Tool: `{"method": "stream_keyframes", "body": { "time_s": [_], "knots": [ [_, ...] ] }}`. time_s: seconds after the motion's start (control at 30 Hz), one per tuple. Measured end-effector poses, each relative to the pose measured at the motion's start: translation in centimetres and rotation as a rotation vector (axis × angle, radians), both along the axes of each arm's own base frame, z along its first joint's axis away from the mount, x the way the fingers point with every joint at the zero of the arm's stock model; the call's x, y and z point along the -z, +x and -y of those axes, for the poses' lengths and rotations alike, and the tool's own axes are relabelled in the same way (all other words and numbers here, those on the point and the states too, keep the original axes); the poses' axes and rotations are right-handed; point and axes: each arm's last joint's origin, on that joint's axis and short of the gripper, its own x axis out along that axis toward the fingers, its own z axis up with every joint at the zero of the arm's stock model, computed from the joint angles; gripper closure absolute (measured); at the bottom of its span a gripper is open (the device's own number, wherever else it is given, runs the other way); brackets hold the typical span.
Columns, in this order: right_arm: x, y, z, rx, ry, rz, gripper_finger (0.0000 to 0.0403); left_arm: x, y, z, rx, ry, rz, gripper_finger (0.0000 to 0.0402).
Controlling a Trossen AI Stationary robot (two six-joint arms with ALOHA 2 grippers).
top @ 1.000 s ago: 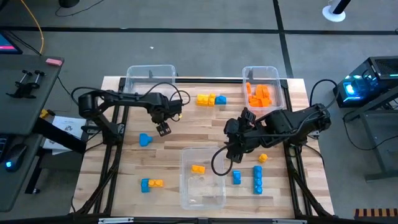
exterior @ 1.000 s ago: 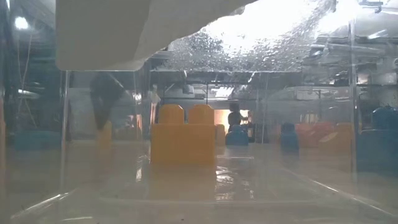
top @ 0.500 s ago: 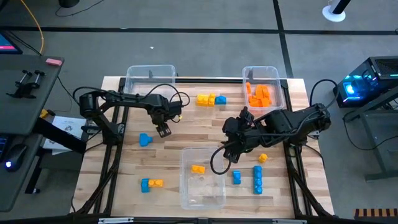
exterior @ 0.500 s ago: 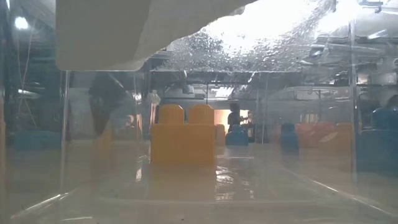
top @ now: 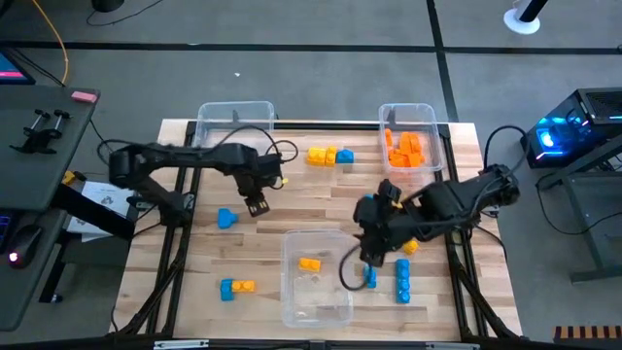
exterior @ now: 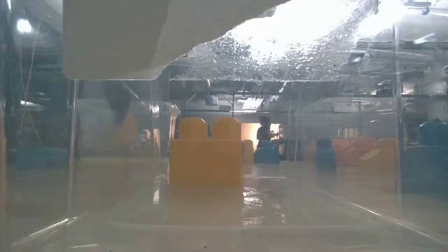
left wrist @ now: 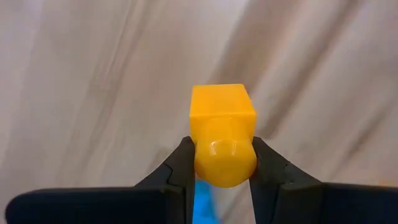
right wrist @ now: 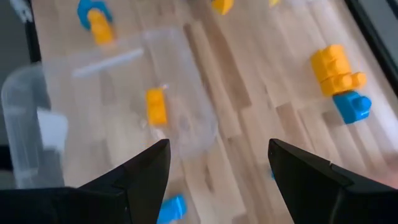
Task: Sort blocks
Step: Put the yellow game piece into the bottom transparent bin
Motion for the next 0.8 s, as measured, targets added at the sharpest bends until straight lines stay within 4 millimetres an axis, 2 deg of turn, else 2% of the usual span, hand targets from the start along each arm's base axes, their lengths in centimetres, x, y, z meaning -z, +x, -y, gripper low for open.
{"method": "stream_keyframes", "body": {
  "time_s": [0.1, 0.2, 0.33, 0.4, 0.5, 0.63, 0.73, 0.8],
  "knots": [
    [0.2, -1.1, -1.1, 0.012, 0.005, -0.041, 0.0135, -3.9, -0.1, 2.0, 0.012, 0.019, 0.209, 0.0327],
    [0.2, -1.9, -2.1, 0.026, -0.011, -0.029, 0.0135, -7.3, -0.3, 4.7, 0.064, -0.026, 0.480, 0.0327],
    [0.1, -2.5, -3.0, 0.017, -0.040, 0.000, 0.0135, -10.2, -0.4, 9.3, 0.193, -0.093, 0.741, 0.0327],
    [0.1, -2.5, -3.0, 0.015, -0.042, 0.003, 0.0135, -10.4, -0.1, 11.6, 0.257, -0.109, 0.797, 0.0327],
    [0.1, -2.5, -3.0, 0.013, -0.063, 0.010, 0.0135, -9.5, 0.7, 14.5, 0.338, -0.100, 0.805, 0.0327],
    [0.1, -2.5, -2.9, -0.023, -0.088, 0.003, 0.0135, -7.8, 2.2, 16.9, 0.413, -0.077, 0.813, 0.0320],
    [0.1, -2.5, -2.9, -0.042, -0.100, -0.002, 0.0135, -7.1, 3.5, 17.8, 0.418, -0.061, 0.800, 0.0269],
    [0.1, -2.5, -2.9, -0.055, -0.105, -0.006, 0.0135, -7.3, 4.4, 18.2, 0.427, -0.053, 0.792, 0.0229]
  ]
}}
